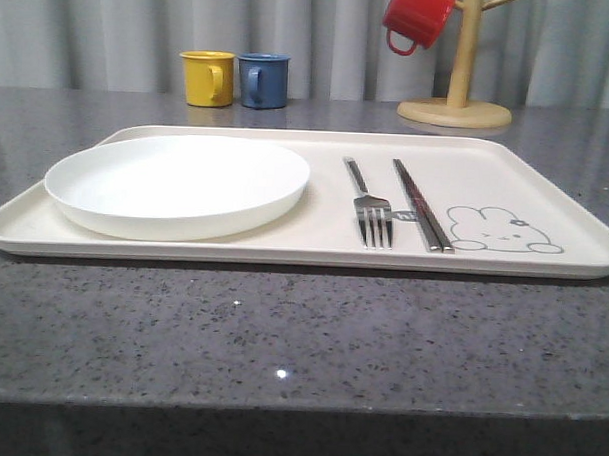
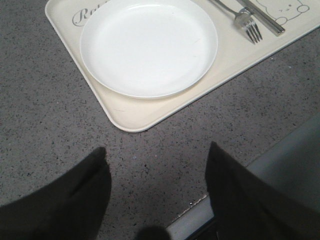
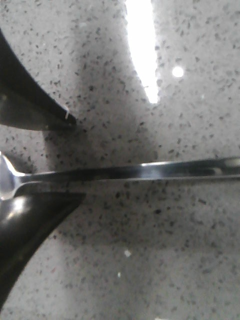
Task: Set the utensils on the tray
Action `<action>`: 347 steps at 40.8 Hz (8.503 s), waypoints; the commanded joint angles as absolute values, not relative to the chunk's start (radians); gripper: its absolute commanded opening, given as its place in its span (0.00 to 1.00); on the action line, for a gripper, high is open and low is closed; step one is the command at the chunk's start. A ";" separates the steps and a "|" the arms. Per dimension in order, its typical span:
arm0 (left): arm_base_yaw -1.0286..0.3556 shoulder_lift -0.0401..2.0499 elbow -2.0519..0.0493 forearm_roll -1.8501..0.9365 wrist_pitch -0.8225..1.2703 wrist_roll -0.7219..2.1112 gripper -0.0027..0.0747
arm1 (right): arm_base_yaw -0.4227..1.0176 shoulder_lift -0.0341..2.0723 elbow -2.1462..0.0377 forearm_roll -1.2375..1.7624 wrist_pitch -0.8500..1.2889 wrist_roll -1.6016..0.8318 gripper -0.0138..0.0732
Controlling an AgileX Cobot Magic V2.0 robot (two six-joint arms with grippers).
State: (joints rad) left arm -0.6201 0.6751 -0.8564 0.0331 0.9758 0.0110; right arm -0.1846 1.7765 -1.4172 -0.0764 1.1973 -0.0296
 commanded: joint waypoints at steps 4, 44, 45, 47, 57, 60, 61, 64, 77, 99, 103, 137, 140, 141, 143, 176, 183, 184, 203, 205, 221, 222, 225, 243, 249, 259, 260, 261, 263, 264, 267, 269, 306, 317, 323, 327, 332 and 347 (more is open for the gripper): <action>-0.629 0.675 -0.879 0.035 0.913 0.000 0.55 | -0.190 1.736 -1.440 -0.078 1.192 -0.040 0.43; -0.629 0.675 -0.879 0.035 0.913 0.000 0.55 | 0.122 1.655 -1.505 0.208 1.307 0.012 0.12; -0.629 0.675 -0.879 0.035 0.913 0.000 0.55 | 0.144 1.655 -1.505 0.208 1.298 0.026 0.12; -0.629 0.675 -0.879 0.035 0.913 0.000 0.55 | 0.172 1.656 -1.505 0.208 1.287 0.052 0.12; -0.629 0.675 -0.879 0.035 0.913 0.000 0.55 | 0.228 1.687 -1.504 0.212 1.243 0.231 0.12; -0.629 0.675 -0.879 0.035 0.913 0.000 0.55 | 0.228 1.704 -1.504 0.216 1.243 0.247 0.12; -0.629 0.675 -0.879 0.035 0.913 0.000 0.55 | 0.228 1.710 -1.504 0.218 1.239 0.255 0.12; -0.629 0.675 -0.879 0.035 0.913 0.000 0.55 | 0.228 1.729 -1.504 0.224 1.232 0.269 0.12; -0.629 0.675 -0.879 0.035 0.913 0.000 0.55 | 0.228 1.754 -1.504 0.255 1.216 0.270 0.40; -0.629 0.675 -0.879 0.035 0.913 0.000 0.55 | 0.280 1.497 -1.465 0.218 1.215 -0.019 0.44; -0.629 0.675 -0.879 0.035 0.913 0.000 0.55 | 0.331 1.404 -1.416 0.155 1.228 -0.026 0.44; -0.629 0.675 -0.879 0.035 0.913 0.000 0.55 | 0.403 0.401 -0.797 0.021 1.043 0.000 0.44; -0.629 0.675 -0.879 0.035 0.911 0.000 0.55 | 0.403 0.365 -0.791 0.007 1.054 0.007 0.44; -0.629 0.675 -0.879 0.035 0.911 0.000 0.55 | 0.403 0.357 -0.791 0.000 1.054 0.007 0.44; -0.629 0.675 -0.879 0.035 0.907 0.000 0.55 | 0.403 0.345 -0.789 0.000 1.054 0.007 0.44; -0.629 0.675 -0.879 0.035 0.891 0.000 0.01 | 0.403 0.344 -0.765 0.031 1.031 0.007 0.02; -0.635 0.633 -0.854 0.031 0.859 0.000 0.01 | 0.403 0.344 -0.765 0.031 1.032 0.007 0.02; -0.631 0.622 -0.846 0.031 0.852 0.000 0.01 | 0.403 0.344 -0.765 0.031 1.032 0.007 0.02; -0.234 0.184 -0.262 0.082 0.210 0.000 0.01 | 0.404 0.344 -0.765 0.031 1.034 0.007 0.02; -0.199 0.137 -0.193 0.071 0.164 0.000 0.01 | 0.404 0.344 -0.765 0.031 1.034 0.007 0.02; -0.018 -0.030 0.007 -0.011 0.039 0.000 0.01 | 0.404 0.344 -0.765 0.031 1.034 0.007 0.02; -0.018 -0.030 0.007 -0.011 0.039 0.000 0.01 | 0.404 0.344 -0.765 0.031 1.035 0.007 0.02; -0.021 -0.030 0.007 -0.011 0.039 0.000 0.01 | 0.404 0.344 -0.765 0.031 1.035 0.007 0.02; -0.025 -0.030 0.007 -0.011 0.039 0.000 0.01 | 0.404 0.344 -0.765 0.031 1.034 0.007 0.02; -0.025 -0.030 0.007 -0.011 0.039 0.000 0.01 | 0.404 0.344 -0.765 0.031 1.034 0.007 0.02; -0.025 -0.030 0.007 -0.011 0.039 0.000 0.01 | 0.404 0.344 -0.765 0.031 1.034 0.007 0.02; -0.025 -0.030 0.007 -0.011 0.039 0.000 0.01 | 0.404 0.344 -0.765 0.031 1.034 0.007 0.02; -0.025 -0.030 0.007 -0.011 0.039 0.000 0.01 | 0.404 0.344 -0.765 0.031 1.034 0.007 0.02; -0.025 -0.030 0.007 -0.011 0.038 0.000 0.01 | 0.404 0.344 -0.765 0.031 1.034 0.007 0.02; -0.025 -0.030 0.007 -0.011 0.034 0.000 0.01 | 0.404 0.344 -0.765 0.031 1.034 0.007 0.02; -0.025 -0.030 0.007 -0.011 0.020 0.000 0.01 | 0.404 0.344 -0.765 0.031 1.034 0.007 0.02; -0.025 -0.030 0.007 -0.011 0.010 0.000 0.01 | 0.404 0.344 -0.765 0.031 1.034 0.007 0.02; -0.025 -0.030 0.007 -0.011 -0.033 0.000 0.01 | 0.291 0.301 -0.709 0.032 1.010 0.007 0.02; -0.025 -0.030 0.007 -0.011 -0.033 0.000 0.01 | 0.128 0.121 -0.414 0.024 0.535 0.007 0.02; -0.025 -0.030 0.007 -0.011 -0.033 0.000 0.01 | 0.088 0.031 -0.212 0.024 0.252 0.007 0.02; -0.025 -0.030 0.007 -0.011 -0.035 0.000 0.01 | 0.071 -0.003 -0.112 0.024 0.126 0.007 0.02; -0.025 -0.030 0.007 -0.011 -0.035 0.000 0.01 | 0.044 -0.028 -0.005 0.024 0.000 0.007 0.02; -0.025 -0.030 0.007 -0.011 -0.035 0.000 0.01 | 0.027 -0.027 0.022 0.024 -0.027 0.007 0.02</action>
State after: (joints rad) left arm -0.0214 -0.0052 0.0105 0.0000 0.0488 0.0110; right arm 0.0340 -0.0103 0.0258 0.0328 0.0601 0.0093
